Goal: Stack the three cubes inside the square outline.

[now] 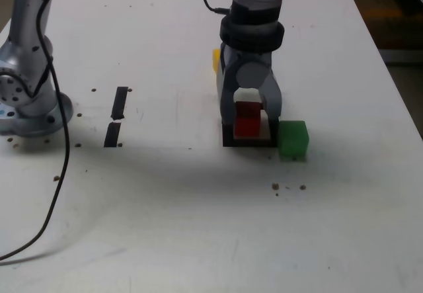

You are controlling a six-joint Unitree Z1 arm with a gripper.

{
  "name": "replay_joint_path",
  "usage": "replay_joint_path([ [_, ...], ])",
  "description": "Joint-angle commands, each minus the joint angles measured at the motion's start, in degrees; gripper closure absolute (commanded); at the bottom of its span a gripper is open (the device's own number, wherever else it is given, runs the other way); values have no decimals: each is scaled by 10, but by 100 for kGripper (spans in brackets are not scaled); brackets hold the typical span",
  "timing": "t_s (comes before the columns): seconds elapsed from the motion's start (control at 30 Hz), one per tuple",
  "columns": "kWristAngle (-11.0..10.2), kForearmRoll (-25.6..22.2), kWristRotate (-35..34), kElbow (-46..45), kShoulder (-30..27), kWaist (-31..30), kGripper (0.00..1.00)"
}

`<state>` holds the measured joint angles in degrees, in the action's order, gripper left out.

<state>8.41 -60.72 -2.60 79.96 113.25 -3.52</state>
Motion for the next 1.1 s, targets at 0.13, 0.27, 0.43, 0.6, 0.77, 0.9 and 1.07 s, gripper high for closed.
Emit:
replay_joint_path([
  [0.13, 2, 1, 1, -5, -12, 2, 25],
  [0.27, -1, -3, 1, -4, -24, 2, 23],
  [0.43, -13, -18, -4, -2, -52, 2, 22],
  [0.6, -29, -49, -12, 4, -84, 7, 22],
  [0.77, -45, -101, -10, 16, -115, 36, 22],
  [0.9, -53, -133, 8, 24, -129, 75, 22],
  [1.07, -56, -149, 50, 28, -125, 128, 19],
])
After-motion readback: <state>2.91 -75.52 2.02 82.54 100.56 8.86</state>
